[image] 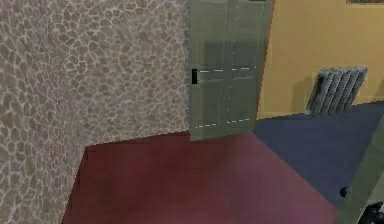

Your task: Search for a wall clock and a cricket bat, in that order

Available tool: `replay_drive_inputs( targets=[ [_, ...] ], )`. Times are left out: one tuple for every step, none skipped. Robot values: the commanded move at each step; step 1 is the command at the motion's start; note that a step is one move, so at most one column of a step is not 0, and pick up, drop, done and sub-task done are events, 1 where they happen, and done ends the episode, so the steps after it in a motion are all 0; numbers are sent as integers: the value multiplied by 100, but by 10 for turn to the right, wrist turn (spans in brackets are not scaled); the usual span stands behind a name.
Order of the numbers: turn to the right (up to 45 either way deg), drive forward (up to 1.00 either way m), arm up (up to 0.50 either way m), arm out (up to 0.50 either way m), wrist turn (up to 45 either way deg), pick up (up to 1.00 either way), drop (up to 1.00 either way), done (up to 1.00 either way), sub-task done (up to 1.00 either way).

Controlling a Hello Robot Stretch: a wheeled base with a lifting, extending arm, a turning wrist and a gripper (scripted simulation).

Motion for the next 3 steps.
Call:
replay_drive_inputs(
  targets=[
    [60, 0, 0, 0, 0, 0, 0, 0, 0],
    [0, 100, 0, 0, 0, 0, 0, 0, 0],
    [450, 0, 0, 0, 0, 0, 0, 0, 0]
  ],
)
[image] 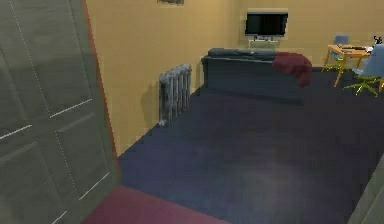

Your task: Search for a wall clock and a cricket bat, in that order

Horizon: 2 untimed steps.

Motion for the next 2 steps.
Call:
replay_drive_inputs(
  targets=[
    [210, 0, 0, 0, 0, 0, 0, 0, 0],
    [0, 100, 0, 0, 0, 0, 0, 0, 0]
  ],
)
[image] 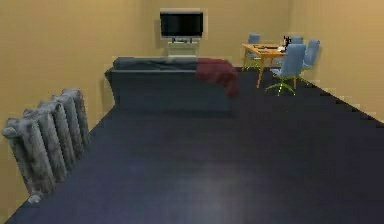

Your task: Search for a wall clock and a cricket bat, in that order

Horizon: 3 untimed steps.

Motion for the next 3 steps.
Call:
replay_drive_inputs(
  targets=[
    [0, 45, 0, 0, 0, 0, 0, 0, 0],
    [450, 0, 0, 0, 0, 0, 0, 0, 0],
    [60, 0, 0, 0, 0, 0, 0, 0, 0]
  ],
)
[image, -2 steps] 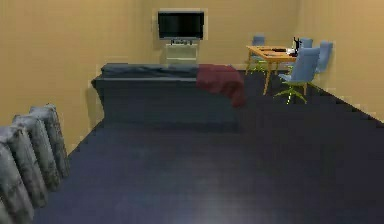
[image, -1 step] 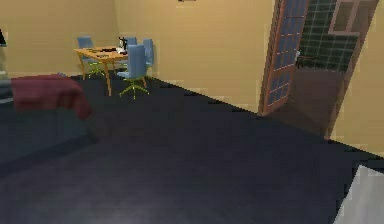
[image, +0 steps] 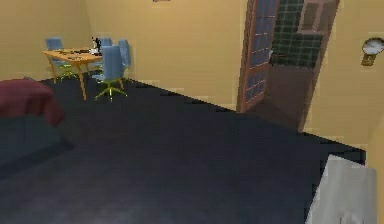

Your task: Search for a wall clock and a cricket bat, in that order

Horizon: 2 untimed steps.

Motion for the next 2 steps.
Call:
replay_drive_inputs(
  targets=[
    [0, 85, 0, 0, 0, 0, 0, 0, 0],
    [450, 0, 0, 0, 0, 0, 0, 0, 0]
  ],
)
